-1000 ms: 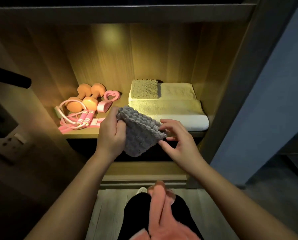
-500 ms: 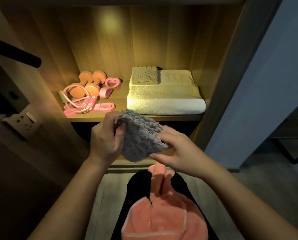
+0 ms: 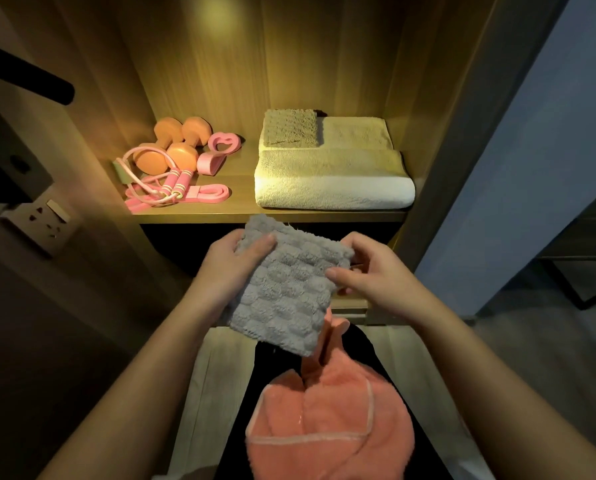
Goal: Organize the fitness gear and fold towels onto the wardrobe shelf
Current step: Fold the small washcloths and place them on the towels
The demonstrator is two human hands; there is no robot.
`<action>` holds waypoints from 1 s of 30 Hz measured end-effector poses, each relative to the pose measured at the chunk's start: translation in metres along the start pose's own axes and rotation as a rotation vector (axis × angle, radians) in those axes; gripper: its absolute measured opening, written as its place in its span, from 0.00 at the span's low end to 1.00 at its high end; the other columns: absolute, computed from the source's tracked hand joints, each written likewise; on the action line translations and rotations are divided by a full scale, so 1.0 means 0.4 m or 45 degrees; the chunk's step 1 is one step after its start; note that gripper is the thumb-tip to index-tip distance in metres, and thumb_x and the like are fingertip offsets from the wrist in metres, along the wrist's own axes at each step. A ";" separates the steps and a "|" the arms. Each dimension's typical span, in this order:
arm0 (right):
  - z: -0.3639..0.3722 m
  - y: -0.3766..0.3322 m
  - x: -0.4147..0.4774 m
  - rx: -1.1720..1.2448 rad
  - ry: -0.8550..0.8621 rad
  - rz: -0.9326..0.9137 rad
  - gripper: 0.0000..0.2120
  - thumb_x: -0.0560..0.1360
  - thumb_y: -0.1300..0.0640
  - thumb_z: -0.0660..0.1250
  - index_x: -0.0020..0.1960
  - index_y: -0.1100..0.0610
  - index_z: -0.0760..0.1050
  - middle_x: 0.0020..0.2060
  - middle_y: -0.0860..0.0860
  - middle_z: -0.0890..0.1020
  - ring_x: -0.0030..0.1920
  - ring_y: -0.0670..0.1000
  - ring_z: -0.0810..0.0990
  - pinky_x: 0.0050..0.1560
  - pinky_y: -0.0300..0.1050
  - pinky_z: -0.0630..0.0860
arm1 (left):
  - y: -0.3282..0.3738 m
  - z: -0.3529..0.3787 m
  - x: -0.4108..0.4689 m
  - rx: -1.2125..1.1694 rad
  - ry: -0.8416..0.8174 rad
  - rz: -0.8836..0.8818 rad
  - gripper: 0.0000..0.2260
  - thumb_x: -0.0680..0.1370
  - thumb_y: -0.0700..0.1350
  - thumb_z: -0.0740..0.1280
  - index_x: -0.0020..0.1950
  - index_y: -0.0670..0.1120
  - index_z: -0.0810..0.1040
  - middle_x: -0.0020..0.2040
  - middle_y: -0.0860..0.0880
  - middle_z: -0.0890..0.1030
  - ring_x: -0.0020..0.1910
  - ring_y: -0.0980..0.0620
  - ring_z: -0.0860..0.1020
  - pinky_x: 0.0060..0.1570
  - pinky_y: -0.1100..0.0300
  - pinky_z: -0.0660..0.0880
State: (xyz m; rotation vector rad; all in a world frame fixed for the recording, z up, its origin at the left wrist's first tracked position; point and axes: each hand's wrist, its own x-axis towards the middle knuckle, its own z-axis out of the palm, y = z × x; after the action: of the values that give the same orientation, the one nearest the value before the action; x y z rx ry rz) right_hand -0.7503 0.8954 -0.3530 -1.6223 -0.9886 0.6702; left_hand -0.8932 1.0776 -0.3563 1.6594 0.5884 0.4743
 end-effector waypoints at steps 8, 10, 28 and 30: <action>0.076 0.050 -0.060 0.688 0.108 0.409 0.37 0.66 0.48 0.73 0.72 0.46 0.63 0.55 0.52 0.84 0.51 0.54 0.84 0.48 0.48 0.81 | -0.050 0.036 -0.005 -0.705 0.402 -0.379 0.14 0.80 0.53 0.65 0.61 0.47 0.77 0.53 0.45 0.85 0.51 0.45 0.84 0.50 0.47 0.80; 0.098 0.061 -0.076 0.754 0.029 0.409 0.36 0.68 0.58 0.73 0.72 0.47 0.62 0.58 0.53 0.82 0.53 0.54 0.84 0.46 0.47 0.81 | -0.060 0.053 -0.008 -0.799 0.503 -0.414 0.14 0.80 0.53 0.64 0.61 0.46 0.76 0.54 0.44 0.84 0.51 0.44 0.84 0.51 0.45 0.80; 0.181 0.104 -0.045 0.697 0.915 0.384 0.08 0.75 0.65 0.69 0.51 0.56 0.78 0.47 0.54 0.84 0.49 0.55 0.83 0.45 0.52 0.79 | -0.098 0.167 -0.054 -0.553 0.924 -0.229 0.25 0.80 0.55 0.64 0.74 0.48 0.66 0.66 0.56 0.74 0.67 0.56 0.72 0.67 0.55 0.69; 0.177 0.106 -0.048 0.696 0.807 0.519 0.07 0.75 0.63 0.69 0.52 0.56 0.77 0.43 0.52 0.85 0.42 0.49 0.84 0.38 0.44 0.80 | -0.106 0.161 -0.060 -0.553 0.906 -0.228 0.23 0.80 0.56 0.64 0.73 0.50 0.67 0.65 0.57 0.74 0.65 0.58 0.72 0.67 0.53 0.69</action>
State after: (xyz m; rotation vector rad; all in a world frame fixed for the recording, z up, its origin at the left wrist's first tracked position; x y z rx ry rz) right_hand -0.8073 0.9102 -0.4141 -1.3991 0.0008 0.5677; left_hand -0.8777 1.0176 -0.4083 0.9879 1.0561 0.9953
